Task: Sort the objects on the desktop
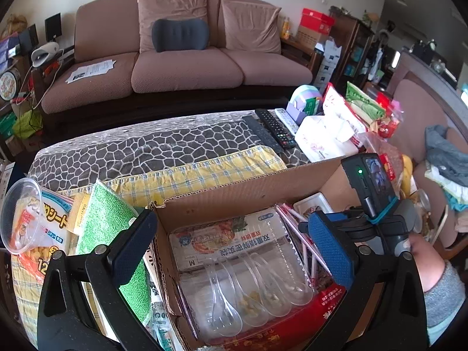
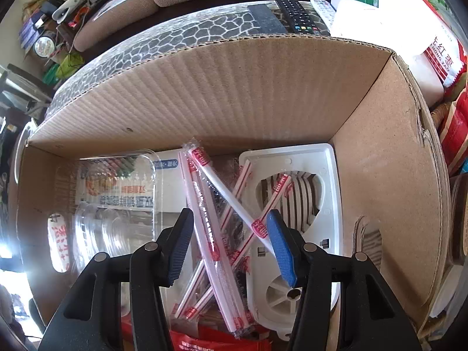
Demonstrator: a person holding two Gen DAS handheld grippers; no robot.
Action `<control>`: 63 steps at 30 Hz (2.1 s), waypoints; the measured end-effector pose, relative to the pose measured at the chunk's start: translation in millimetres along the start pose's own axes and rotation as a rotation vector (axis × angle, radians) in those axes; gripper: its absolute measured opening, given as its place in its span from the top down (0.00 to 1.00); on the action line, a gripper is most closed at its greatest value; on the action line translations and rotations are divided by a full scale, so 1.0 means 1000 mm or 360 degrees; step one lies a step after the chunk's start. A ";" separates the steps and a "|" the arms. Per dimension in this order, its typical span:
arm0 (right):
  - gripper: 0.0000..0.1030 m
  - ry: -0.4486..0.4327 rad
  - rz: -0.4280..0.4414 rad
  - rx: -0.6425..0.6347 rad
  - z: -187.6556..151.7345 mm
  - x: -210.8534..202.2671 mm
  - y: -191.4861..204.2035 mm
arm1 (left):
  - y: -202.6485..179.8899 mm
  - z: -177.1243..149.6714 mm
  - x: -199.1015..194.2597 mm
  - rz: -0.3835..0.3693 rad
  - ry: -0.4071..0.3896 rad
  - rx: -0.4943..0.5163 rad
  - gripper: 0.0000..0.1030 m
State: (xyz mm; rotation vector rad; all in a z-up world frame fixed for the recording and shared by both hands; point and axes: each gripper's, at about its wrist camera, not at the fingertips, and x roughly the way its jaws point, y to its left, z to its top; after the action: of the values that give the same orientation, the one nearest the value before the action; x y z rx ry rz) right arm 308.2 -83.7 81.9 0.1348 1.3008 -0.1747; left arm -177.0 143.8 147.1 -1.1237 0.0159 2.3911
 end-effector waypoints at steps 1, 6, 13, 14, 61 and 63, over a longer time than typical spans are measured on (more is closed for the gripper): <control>0.47 -0.0002 -0.0014 -0.0010 0.000 0.000 0.000 | 0.000 -0.001 0.001 -0.0008 0.0003 -0.0002 0.00; 0.47 0.0033 -0.0009 0.0005 0.000 0.006 -0.006 | 0.003 -0.004 0.006 -0.0032 0.0020 -0.0022 0.00; 0.51 0.0100 0.0227 0.0160 -0.007 0.008 -0.022 | 0.004 -0.006 0.006 -0.0039 0.0022 -0.0027 0.00; 0.51 0.0107 0.0280 0.0187 -0.009 0.008 -0.024 | 0.005 -0.007 0.006 -0.0042 0.0024 -0.0031 0.00; 0.59 0.0114 0.0555 0.0560 0.001 0.025 -0.015 | -0.002 -0.010 0.000 -0.0096 0.0026 -0.0011 0.00; 0.60 0.0108 0.0555 0.0562 0.003 0.024 -0.015 | -0.001 -0.011 -0.001 -0.0102 0.0027 -0.0017 0.00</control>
State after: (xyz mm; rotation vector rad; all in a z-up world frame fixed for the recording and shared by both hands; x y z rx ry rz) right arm 314.0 -100.0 59.6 0.6687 1.2835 -0.1000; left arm -168.3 142.5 140.7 -1.1326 -0.0269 2.3278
